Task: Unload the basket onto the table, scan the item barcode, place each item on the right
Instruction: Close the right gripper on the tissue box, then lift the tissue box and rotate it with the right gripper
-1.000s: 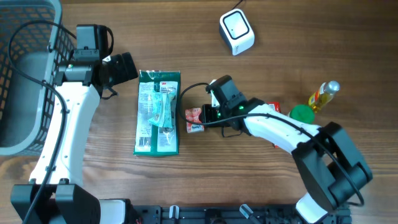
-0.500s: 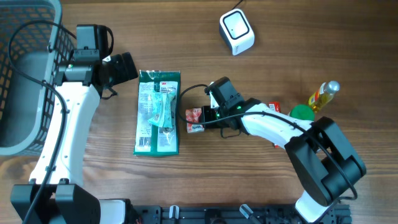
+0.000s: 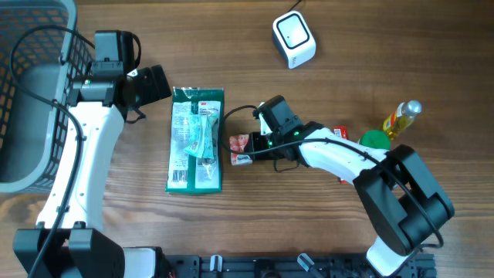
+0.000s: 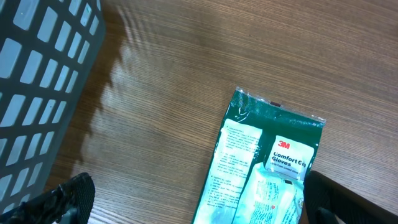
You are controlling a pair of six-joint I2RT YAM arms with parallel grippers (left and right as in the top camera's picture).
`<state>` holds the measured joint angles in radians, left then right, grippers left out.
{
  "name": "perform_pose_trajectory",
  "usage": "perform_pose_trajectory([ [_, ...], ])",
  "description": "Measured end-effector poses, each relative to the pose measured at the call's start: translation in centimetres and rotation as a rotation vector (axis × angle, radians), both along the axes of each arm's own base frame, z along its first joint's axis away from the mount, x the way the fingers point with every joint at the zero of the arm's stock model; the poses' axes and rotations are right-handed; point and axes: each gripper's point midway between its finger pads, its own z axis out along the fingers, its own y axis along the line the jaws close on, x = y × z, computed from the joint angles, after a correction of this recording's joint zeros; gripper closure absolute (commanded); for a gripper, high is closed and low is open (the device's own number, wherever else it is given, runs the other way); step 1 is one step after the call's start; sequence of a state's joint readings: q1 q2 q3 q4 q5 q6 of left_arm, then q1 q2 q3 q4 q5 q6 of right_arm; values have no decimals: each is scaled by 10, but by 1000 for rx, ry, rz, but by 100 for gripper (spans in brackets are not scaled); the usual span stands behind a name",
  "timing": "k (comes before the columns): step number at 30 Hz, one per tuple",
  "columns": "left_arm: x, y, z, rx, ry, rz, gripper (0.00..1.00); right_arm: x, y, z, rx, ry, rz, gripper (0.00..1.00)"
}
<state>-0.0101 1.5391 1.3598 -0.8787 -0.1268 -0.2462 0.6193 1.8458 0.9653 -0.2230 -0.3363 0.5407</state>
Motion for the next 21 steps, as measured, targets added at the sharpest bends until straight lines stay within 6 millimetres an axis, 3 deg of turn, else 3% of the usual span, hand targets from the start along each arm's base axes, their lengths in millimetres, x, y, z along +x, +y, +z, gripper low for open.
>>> perform_pose_trajectory([
  [9, 0, 0, 0, 0, 0, 0, 0, 1, 0, 0, 0, -8, 1, 74],
  [14, 0, 0, 0, 0, 0, 0, 0, 1, 2, 0, 2, -14, 9, 96],
  [21, 0, 0, 0, 0, 0, 0, 0, 0, -1, 1, 1, 12, 20, 96],
])
